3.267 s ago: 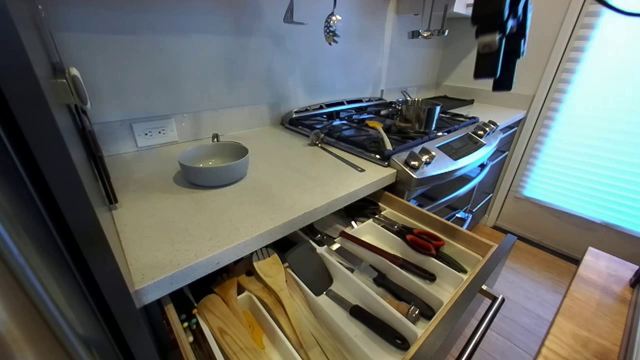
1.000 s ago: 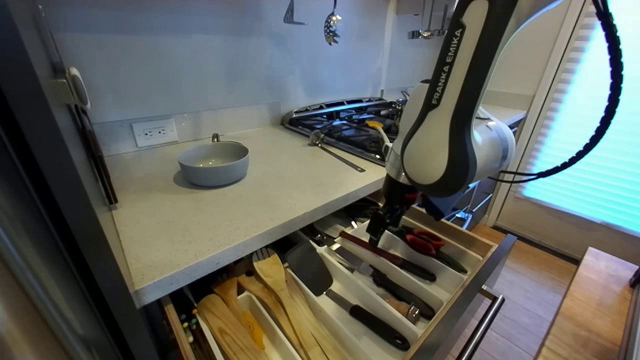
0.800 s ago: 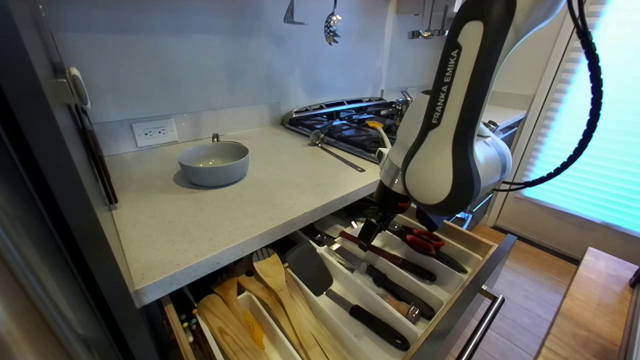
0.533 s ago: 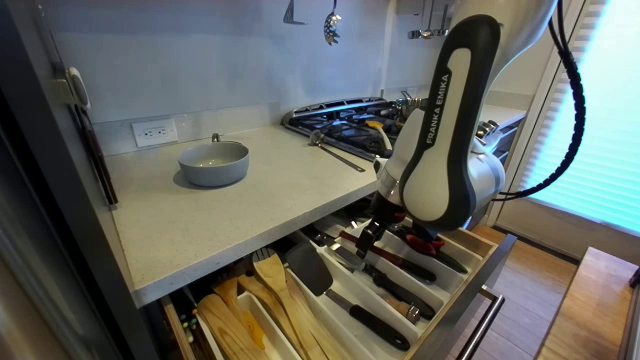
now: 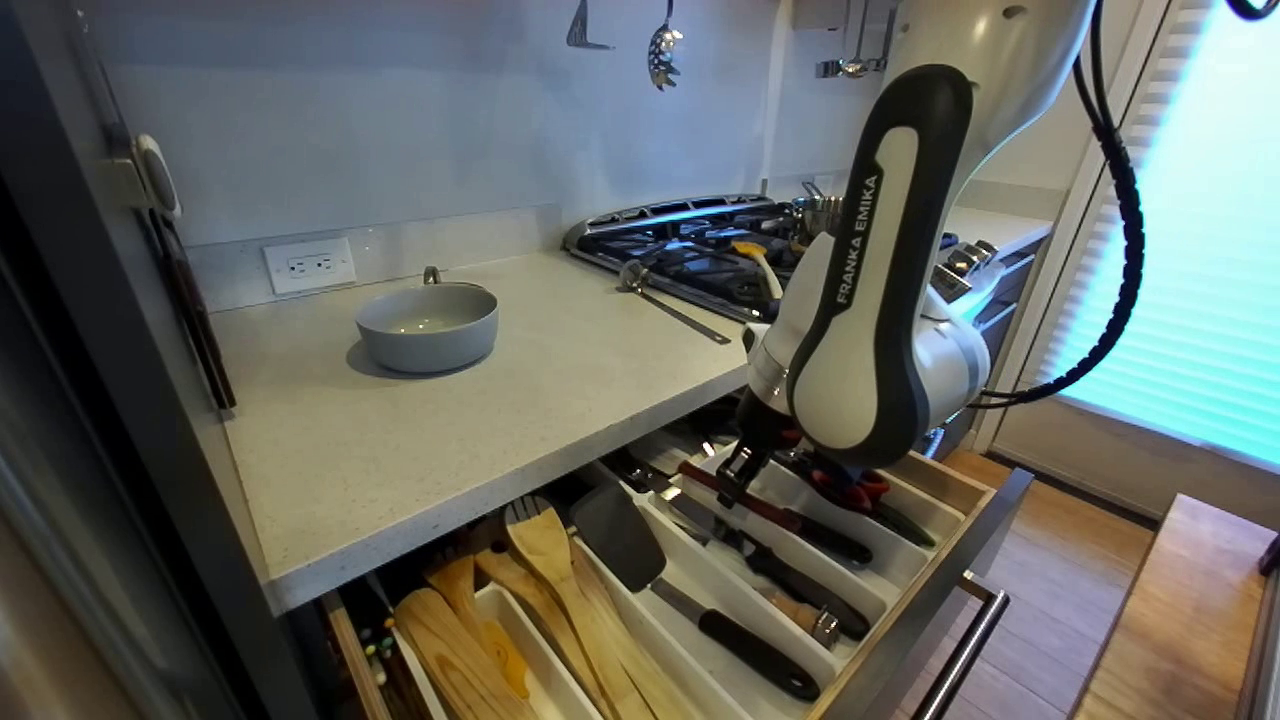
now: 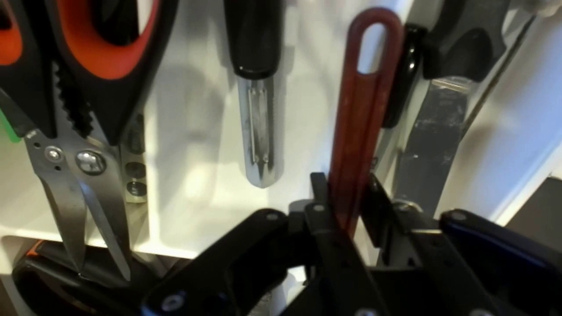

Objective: Remove the white and brown spatula from the open drawer and put it on top of the grey bowl

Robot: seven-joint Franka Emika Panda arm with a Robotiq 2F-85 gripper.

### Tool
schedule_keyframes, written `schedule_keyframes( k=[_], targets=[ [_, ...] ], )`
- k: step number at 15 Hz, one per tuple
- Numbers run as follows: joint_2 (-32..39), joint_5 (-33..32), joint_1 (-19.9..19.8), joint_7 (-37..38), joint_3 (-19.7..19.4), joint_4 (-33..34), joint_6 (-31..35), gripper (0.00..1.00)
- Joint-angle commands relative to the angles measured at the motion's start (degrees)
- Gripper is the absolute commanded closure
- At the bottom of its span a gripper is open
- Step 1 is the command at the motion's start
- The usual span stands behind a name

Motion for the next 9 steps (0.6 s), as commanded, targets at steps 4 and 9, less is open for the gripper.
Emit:
schedule_keyframes(
  k=[4,9],
  targets=[
    [-1.98,-3.12,-1.25,1.89,0.73,-2.32,-0.86,0.95],
    [-5.91,-2.82,1.64,1.02,-1.87,-8.31,3.25,0.95]
  ],
)
